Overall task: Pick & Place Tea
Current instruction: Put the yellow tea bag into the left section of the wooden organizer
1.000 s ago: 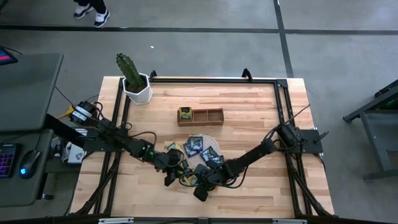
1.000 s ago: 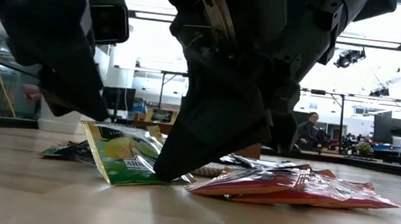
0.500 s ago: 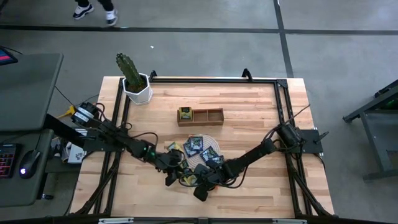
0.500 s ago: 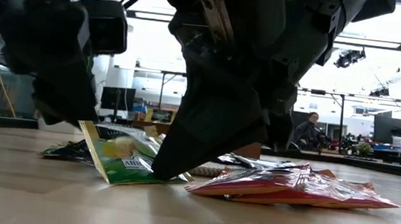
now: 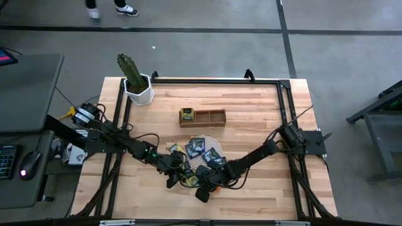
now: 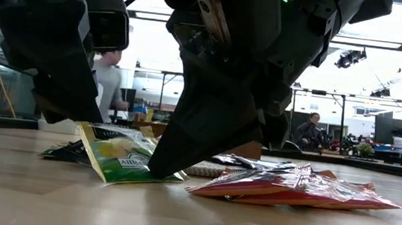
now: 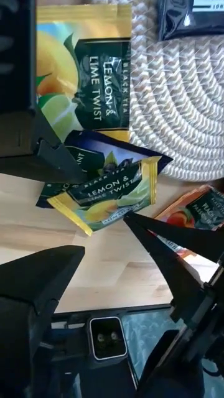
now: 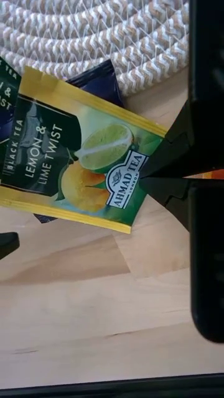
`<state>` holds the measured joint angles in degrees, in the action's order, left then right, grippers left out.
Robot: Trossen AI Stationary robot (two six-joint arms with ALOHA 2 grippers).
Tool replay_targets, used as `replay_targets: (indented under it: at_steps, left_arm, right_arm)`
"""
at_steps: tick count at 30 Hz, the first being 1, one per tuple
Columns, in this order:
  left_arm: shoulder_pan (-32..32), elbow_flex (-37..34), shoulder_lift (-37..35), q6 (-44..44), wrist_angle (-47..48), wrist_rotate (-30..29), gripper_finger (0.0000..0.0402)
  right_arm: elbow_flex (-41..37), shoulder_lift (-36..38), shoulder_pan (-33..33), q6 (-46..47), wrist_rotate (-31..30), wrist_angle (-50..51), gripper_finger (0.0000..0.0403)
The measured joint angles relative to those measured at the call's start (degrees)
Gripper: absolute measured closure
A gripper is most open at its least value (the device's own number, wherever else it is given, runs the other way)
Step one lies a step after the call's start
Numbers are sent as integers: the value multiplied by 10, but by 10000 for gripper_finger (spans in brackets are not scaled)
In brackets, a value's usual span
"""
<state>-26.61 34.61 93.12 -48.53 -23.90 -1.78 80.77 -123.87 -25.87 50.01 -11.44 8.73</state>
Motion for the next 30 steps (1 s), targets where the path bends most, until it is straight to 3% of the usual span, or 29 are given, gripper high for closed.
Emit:
replay_targets:
  at_steps: [17, 21, 27, 30]
  left_arm:
    - [0, 0, 38, -26, -5, 13, 234]
    - [0, 0, 38, -26, -5, 13, 272]
    - [0, 0, 38, -19, -5, 16, 377]
    - [0, 0, 38, -12, -5, 22, 393]
  right_arm:
    - [0, 0, 13, -21, 2, -24, 403]
    - [0, 0, 13, -21, 2, -24, 403]
    - [0, 0, 13, -21, 2, -24, 403]
    - [0, 0, 13, -21, 2, -24, 403]
